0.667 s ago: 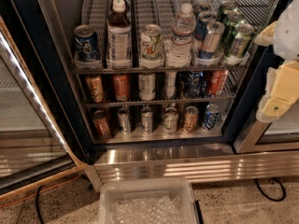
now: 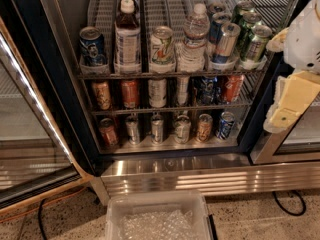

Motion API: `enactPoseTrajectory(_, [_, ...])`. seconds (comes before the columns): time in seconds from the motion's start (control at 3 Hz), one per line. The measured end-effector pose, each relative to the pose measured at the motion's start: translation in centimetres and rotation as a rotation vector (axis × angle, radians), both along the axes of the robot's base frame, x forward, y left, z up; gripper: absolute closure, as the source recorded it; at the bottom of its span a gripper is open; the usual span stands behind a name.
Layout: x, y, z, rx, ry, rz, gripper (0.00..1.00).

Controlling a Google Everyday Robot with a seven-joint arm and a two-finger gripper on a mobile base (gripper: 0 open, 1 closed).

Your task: Pick 7up can from top shelf of fridge

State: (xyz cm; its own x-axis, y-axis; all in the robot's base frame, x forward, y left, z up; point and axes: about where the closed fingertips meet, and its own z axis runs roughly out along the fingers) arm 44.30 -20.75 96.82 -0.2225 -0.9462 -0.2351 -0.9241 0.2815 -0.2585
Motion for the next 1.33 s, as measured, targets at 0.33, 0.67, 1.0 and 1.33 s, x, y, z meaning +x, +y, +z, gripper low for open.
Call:
enactPoseTrajectory(0.33, [0.5, 2.1, -1.5, 0.078, -0.048, -0.002, 0.00])
enactPoseTrajectory(0.67, [1.3, 4.8, -2.3, 0.165, -0.110, 0.019, 0.00])
enactPoseTrajectory(1.0, [1.3, 4.8, -2.3, 0.165, -0.110, 0.019, 0.00])
enactPoseTrajectory(1.33, [1.4, 4.9, -2.9, 0.168, -0.134, 0.001, 0.00])
